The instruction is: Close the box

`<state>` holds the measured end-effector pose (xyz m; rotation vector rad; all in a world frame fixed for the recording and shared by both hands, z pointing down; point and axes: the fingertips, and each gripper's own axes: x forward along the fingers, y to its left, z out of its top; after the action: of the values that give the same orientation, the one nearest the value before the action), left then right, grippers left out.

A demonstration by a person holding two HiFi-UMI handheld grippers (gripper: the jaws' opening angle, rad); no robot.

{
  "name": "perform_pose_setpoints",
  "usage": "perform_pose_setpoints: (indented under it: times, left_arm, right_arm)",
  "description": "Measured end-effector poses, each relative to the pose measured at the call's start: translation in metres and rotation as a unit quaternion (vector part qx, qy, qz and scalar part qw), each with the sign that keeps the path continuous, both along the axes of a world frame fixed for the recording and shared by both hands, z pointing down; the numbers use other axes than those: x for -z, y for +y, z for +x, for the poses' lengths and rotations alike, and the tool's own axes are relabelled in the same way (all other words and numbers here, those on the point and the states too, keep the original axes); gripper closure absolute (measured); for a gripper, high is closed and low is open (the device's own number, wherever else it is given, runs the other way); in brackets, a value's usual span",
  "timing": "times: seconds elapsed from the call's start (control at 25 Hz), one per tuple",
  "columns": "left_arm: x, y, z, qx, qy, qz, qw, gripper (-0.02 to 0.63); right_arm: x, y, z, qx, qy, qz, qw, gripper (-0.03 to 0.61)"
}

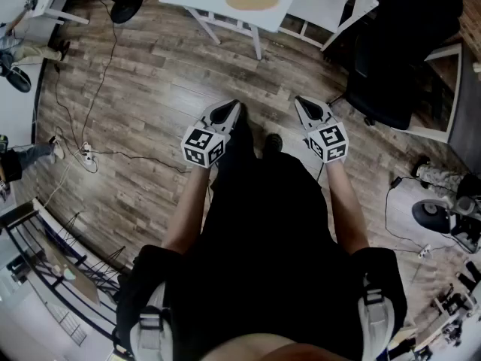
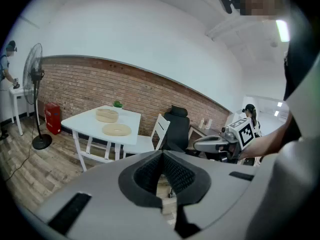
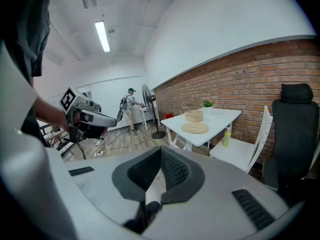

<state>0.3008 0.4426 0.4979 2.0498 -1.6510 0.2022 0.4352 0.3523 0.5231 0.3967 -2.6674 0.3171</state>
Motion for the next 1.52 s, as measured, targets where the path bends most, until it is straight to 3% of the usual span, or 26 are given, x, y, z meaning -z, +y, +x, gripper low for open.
perform_pose_setpoints:
  times: [0.48,0.88,1.52]
  left_arm:
    - [0.002,0.027,0.001,0.033,0.001,0.004,0.9995,0.594]
    - [-0.003,0.000,-0.023,0.020,0.008,0.003,0.9998,0.594]
    - [-0.001,-0.067,-0.133,-0.020,0.014,0.007,0.9997,0.594]
  right_arm:
    - [0.001,0.005,0.004,0.002,0.025,0.021,0.999,0.582]
    - [-0.003,-0.020,-0.010,-0.024,0.032,0.009,0.999,0.582]
    - [0.001,-0.073,-0.104,-0.076,0.044,0.007,0.996,0.581]
